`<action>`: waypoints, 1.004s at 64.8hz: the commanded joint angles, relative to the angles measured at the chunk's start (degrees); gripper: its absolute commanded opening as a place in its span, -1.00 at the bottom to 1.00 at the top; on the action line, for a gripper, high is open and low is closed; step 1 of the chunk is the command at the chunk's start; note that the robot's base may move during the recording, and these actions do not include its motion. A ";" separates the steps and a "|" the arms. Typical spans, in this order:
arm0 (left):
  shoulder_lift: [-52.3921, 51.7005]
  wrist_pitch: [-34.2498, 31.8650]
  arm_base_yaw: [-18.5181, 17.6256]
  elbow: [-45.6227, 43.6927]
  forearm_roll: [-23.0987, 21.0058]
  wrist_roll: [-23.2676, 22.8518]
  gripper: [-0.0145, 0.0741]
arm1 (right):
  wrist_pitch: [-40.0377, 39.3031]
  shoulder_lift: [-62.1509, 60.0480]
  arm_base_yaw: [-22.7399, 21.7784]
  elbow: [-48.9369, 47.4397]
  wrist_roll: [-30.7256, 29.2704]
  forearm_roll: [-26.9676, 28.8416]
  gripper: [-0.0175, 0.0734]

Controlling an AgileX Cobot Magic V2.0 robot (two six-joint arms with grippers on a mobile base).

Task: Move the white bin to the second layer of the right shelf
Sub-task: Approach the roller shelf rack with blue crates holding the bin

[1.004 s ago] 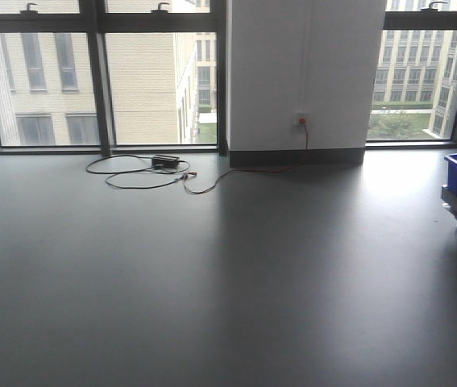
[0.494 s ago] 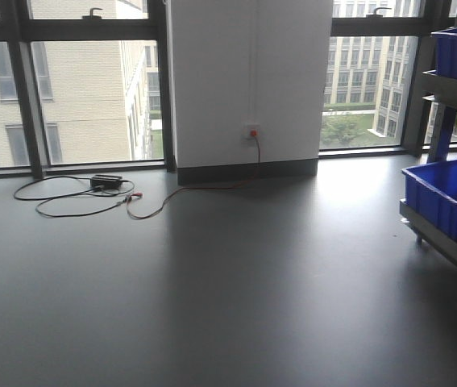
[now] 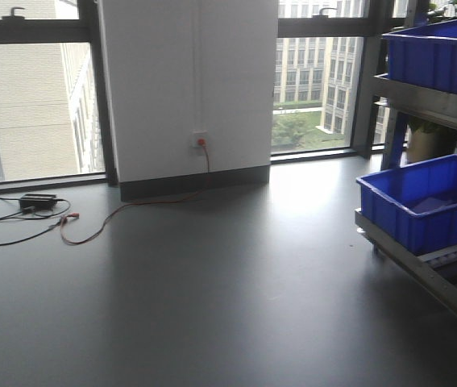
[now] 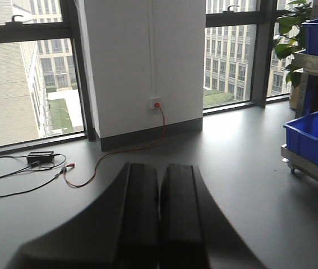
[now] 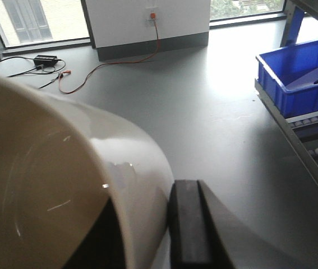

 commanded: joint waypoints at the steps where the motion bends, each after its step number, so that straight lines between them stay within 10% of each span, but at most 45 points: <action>1: -0.80 -4.85 -0.21 2.11 -0.31 -0.20 -0.48 | -5.77 0.78 -0.23 -1.80 -0.05 -0.34 -0.50; 65: -0.80 -4.85 -0.21 2.11 -0.31 -0.20 -0.48 | -5.77 0.78 -0.23 -1.80 -0.05 -0.34 -0.50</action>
